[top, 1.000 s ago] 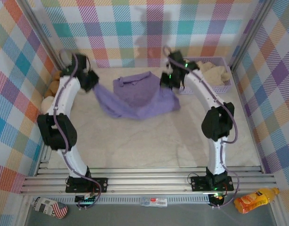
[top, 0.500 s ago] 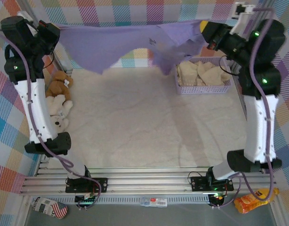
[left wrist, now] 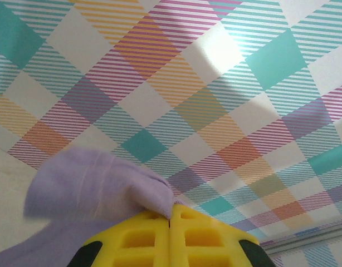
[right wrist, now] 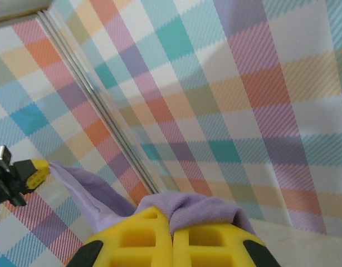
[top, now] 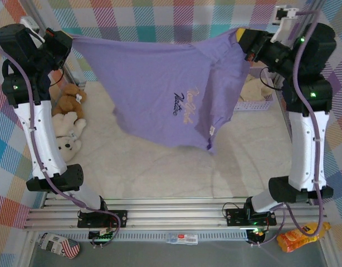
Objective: Fold and stack the mixed laundry pile
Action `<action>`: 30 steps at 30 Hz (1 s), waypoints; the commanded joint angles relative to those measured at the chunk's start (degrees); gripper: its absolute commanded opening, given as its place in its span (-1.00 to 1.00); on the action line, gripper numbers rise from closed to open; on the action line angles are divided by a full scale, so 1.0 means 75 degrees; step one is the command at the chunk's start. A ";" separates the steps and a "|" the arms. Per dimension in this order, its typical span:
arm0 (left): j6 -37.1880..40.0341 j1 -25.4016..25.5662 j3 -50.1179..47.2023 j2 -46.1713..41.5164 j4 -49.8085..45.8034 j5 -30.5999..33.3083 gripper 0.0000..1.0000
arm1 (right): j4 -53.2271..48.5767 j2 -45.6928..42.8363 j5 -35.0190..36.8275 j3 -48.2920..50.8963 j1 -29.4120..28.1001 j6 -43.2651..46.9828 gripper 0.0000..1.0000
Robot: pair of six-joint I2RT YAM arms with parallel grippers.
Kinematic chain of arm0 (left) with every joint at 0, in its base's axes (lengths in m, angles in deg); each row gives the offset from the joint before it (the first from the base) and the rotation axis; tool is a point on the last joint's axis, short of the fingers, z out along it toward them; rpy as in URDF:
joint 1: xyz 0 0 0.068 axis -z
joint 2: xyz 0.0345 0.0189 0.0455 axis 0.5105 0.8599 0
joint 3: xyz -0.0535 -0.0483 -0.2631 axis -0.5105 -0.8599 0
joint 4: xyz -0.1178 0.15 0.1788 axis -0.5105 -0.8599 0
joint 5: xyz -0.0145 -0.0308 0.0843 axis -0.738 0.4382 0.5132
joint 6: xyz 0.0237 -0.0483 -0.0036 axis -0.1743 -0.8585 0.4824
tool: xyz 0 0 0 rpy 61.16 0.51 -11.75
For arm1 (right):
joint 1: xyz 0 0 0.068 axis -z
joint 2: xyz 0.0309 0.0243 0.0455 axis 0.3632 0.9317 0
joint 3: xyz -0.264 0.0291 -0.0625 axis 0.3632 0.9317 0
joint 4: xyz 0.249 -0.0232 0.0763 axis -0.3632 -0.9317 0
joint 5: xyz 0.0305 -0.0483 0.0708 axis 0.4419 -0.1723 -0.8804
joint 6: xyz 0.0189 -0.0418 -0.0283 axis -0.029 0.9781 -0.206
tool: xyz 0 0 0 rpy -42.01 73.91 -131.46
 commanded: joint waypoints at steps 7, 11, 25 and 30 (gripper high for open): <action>0.0256 -0.0123 0.1821 -0.0243 0.0203 0.0030 -1.00 | 0.0179 -0.0429 -0.0709 -0.1045 0.0096 -0.0095 -1.00; 0.0252 -0.0123 0.1980 -0.0801 0.0397 0.0205 -1.00 | 0.0293 -0.1024 -0.0751 -0.1148 0.0087 -0.0057 -1.00; 0.0221 -0.0122 0.1558 -0.2187 0.0988 0.0584 -1.00 | 0.0819 -0.2196 -0.0559 -0.1477 0.0092 -0.0387 -1.00; 0.0115 -0.0123 0.1101 -0.2177 0.1093 0.0570 -1.00 | 0.0709 -0.1926 -0.0334 -0.1168 0.0093 -0.0288 -1.00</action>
